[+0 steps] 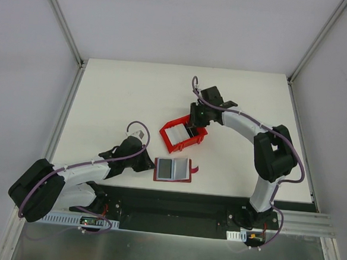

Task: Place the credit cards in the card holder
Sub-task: Pick up the credit card from the storage box.

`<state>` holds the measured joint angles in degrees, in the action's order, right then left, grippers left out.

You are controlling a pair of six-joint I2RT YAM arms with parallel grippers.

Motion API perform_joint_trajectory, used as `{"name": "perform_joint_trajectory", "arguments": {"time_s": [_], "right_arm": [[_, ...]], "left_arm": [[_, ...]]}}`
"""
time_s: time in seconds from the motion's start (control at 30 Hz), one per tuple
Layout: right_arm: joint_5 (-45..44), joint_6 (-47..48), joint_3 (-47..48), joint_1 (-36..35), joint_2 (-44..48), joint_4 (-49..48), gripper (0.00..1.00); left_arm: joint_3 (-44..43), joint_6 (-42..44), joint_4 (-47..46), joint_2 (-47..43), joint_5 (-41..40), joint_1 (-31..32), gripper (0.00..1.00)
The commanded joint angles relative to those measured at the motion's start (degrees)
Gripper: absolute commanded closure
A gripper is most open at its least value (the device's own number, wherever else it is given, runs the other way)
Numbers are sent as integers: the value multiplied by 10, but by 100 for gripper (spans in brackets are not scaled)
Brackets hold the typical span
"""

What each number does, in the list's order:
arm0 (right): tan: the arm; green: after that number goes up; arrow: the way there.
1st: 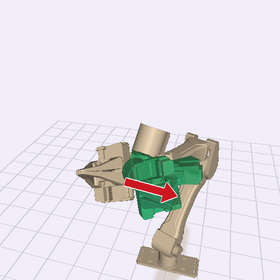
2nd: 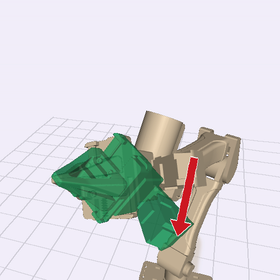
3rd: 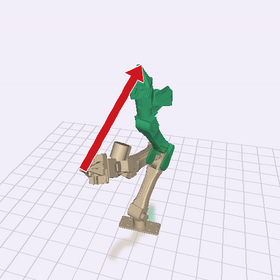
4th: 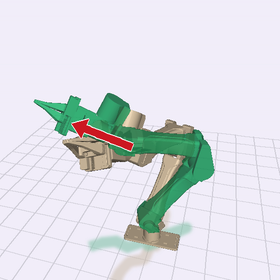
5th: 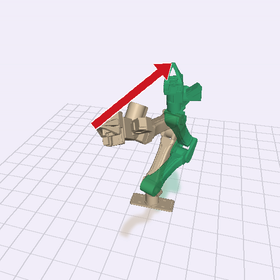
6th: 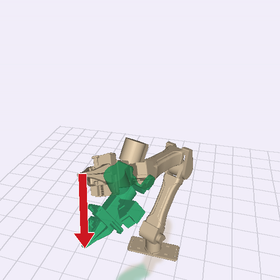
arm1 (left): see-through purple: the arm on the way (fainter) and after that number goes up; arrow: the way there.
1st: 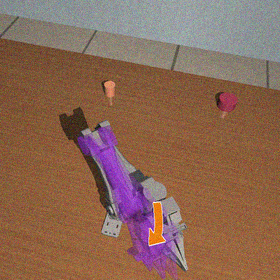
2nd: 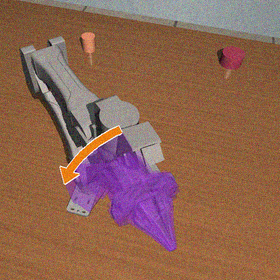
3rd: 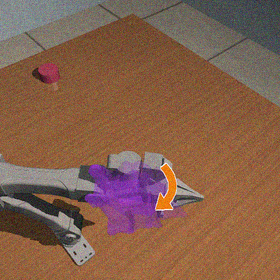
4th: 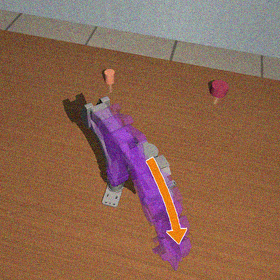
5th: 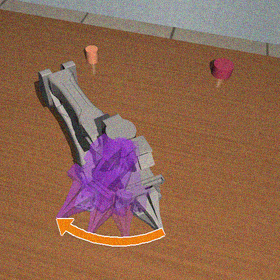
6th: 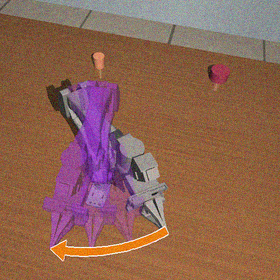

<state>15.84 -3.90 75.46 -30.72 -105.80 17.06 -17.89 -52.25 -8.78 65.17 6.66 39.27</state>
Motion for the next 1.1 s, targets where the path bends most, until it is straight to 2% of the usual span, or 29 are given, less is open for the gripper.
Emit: {"name": "perform_joint_trajectory", "arguments": {"time_s": [0.0, 0.03, 0.23, 0.33, 0.47, 0.6, 0.73, 1.07], "right_arm": [[-35, 34, 44, 0, 15, 41, 74], [-47, 35, 47, 1, 14, 48, 71], [-102, 71, 57, -3, 28, 69, 71], [-76, 72, 55, -3, 35, 63, 67], [-14, 42, 40, -2, 38, 33, 45], [55, 5, 24, -2, 29, -8, 34], [79, -1, 30, -2, 1, -10, 30], [71, 12, 41, -8, -34, 0, 24]], "left_arm": [[-20, 10, -9, 4, 8, -2, 100], [-21, 11, -9, 7, 9, -2, 100], [-20, 12, -10, 11, 10, -2, 100], [-20, 10, -11, 12, 10, -2, 100], [-19, 11, -11, 8, 10, -2, 100], [-18, 10, -10, 8, 10, -2, 100], [-20, 14, -11, 10, 13, -2, 100], [-25, 14, -11, 20, 14, -2, 100]]}}
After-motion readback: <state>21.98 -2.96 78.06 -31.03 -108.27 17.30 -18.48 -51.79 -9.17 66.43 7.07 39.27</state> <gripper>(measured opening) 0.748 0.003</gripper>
